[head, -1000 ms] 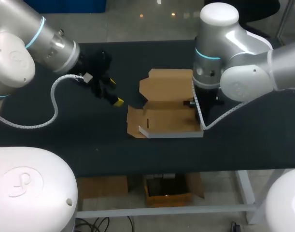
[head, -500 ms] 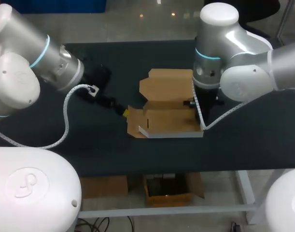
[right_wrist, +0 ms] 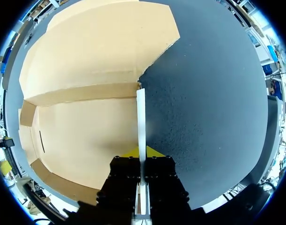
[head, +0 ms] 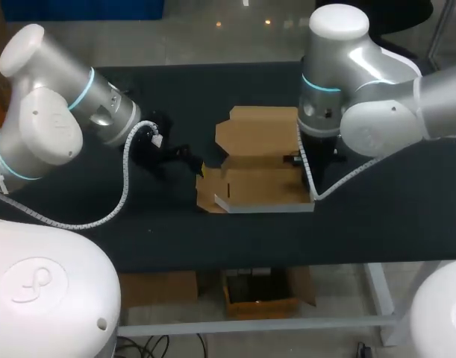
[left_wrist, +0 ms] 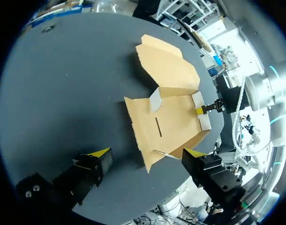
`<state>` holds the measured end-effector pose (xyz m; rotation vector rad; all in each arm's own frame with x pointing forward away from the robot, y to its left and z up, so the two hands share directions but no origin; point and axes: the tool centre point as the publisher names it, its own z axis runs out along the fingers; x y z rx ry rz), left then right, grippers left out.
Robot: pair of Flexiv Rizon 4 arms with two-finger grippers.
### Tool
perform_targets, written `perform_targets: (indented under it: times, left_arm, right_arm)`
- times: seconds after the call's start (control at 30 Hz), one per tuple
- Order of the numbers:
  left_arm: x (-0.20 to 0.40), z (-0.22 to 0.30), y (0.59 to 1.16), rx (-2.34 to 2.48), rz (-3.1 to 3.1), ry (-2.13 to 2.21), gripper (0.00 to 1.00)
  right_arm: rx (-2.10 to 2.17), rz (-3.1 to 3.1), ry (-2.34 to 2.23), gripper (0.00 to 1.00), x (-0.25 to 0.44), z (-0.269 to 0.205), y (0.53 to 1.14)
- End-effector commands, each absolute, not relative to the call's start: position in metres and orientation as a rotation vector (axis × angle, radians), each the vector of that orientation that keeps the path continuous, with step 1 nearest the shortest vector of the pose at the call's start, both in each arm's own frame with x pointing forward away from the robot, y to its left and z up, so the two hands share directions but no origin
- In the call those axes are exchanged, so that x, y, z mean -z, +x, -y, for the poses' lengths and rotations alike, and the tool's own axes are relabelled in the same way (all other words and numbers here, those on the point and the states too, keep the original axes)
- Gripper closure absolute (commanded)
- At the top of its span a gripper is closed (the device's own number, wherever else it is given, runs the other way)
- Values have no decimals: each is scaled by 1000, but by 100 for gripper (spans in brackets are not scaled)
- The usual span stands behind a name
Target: Assemble the packaging by folding the flat box into shape, placing the metal phone stand inside, and closing the box properly
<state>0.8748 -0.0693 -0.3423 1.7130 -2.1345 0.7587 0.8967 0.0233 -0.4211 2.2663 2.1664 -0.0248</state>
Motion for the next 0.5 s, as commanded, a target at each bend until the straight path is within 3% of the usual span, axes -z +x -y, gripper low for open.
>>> perform_targets:
  times: [0.03,0.1,0.13,0.2,0.23,0.37,0.5]
  left_arm:
    - [368,82,884,-632,1615,2008,3]
    - [372,83,884,-638,1594,2013,3]
    - [375,85,885,-636,1586,2013,8]
    - [380,88,886,-629,1573,2002,38]
    - [382,89,886,-627,1569,2003,46]
    - [388,95,886,-610,1561,2012,46]
    - [395,98,886,-598,1551,2013,54]
  right_arm:
    - [30,-2165,2267,100,421,-24,897]
    - [30,-2165,2267,100,421,-24,897]
    - [30,-2165,2267,100,421,-24,897]
    - [30,-2165,2267,100,421,-24,897]
    - [30,-2165,2267,100,421,-24,897]
    - [30,-2165,2267,100,421,-24,897]
    - [30,-2165,2267,100,421,-24,897]
